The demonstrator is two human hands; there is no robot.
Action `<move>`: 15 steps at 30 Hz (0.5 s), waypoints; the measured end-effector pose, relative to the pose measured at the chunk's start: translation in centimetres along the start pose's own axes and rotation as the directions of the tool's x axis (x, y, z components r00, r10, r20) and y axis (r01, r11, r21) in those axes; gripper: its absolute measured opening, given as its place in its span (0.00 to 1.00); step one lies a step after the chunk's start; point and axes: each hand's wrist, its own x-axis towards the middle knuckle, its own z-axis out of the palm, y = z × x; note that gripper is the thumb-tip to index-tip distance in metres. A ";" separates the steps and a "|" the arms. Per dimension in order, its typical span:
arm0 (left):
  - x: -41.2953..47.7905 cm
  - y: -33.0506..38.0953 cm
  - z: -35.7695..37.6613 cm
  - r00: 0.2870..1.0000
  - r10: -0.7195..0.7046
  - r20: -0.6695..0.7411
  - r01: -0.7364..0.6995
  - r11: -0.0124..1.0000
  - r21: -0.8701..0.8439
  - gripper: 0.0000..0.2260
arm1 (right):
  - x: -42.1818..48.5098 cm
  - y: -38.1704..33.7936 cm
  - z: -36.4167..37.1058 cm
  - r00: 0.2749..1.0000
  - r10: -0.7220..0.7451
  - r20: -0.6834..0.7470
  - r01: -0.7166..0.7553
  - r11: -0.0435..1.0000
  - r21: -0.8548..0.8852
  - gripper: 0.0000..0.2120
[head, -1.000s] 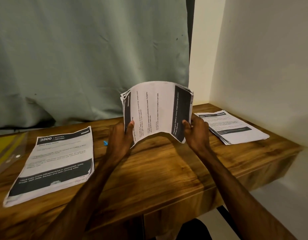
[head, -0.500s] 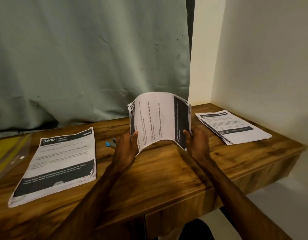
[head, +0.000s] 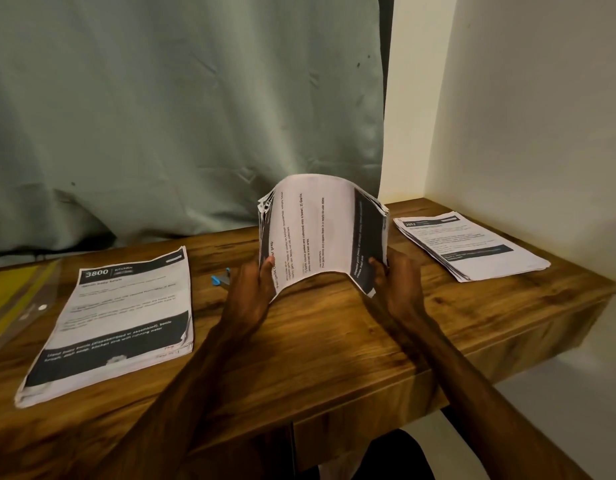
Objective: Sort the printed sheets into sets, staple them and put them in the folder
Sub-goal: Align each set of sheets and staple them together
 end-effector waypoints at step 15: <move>0.3 -1.0 -0.2 0.999 0.031 0.027 -0.031 1.000 0.000 0.25 | -0.9 -0.4 0.1 1.000 0.004 0.002 -0.004 0.999 -0.043 0.15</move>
